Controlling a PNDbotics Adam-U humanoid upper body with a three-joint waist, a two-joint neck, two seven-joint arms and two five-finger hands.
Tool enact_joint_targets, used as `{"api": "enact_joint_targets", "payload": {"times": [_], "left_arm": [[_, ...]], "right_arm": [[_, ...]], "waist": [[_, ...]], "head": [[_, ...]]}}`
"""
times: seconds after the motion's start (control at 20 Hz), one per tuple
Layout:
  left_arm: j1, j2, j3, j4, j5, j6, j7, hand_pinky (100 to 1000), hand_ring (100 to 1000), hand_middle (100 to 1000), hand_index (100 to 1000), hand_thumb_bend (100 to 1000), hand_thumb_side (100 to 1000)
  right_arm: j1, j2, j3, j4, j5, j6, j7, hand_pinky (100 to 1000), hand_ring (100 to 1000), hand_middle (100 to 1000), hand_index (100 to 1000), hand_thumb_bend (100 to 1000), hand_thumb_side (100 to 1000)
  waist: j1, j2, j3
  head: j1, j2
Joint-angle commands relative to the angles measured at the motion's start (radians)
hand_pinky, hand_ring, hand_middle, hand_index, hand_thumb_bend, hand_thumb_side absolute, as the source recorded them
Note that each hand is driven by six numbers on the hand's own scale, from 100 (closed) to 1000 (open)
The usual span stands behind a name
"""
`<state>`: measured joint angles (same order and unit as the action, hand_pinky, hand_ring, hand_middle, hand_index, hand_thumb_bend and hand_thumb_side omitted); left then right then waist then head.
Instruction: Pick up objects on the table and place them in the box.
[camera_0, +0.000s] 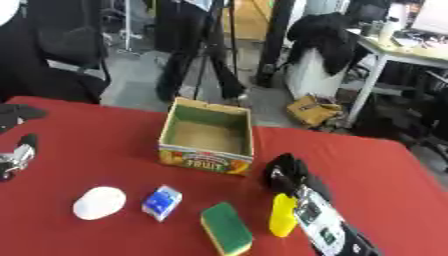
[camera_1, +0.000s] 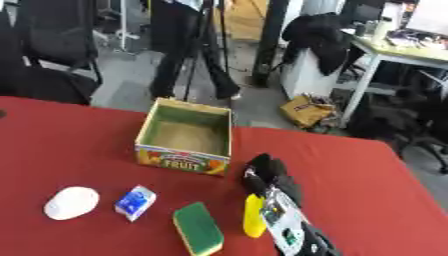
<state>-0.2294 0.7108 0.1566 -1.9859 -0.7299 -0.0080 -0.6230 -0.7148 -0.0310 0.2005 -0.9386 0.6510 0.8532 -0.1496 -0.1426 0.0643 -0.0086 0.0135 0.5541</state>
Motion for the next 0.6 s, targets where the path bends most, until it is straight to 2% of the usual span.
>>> {"api": "enact_joint_targets", "payload": {"times": [0.05,0.6], "left_arm": [[-0.016,0.012,0.004,-0.014,0.006,-0.001,-0.003,981,994,937,1000,100,992],[-0.007,0.009,0.004,-0.014,0.004,0.004,-0.009,977,991,933,1000,100,984]], "right_arm": [[-0.028,-0.015,-0.011,0.006,0.010,-0.002,-0.028,859,980,895,981,447,1000],[-0.036,-0.024,-0.028,0.057,0.048,-0.006,-0.115,873,994,908,992,449,1000]], "waist": [[0.015,-0.007,0.001],[0.015,0.007,-0.007]], "head": [[0.002,-0.013],[0.025,-0.044]]}}
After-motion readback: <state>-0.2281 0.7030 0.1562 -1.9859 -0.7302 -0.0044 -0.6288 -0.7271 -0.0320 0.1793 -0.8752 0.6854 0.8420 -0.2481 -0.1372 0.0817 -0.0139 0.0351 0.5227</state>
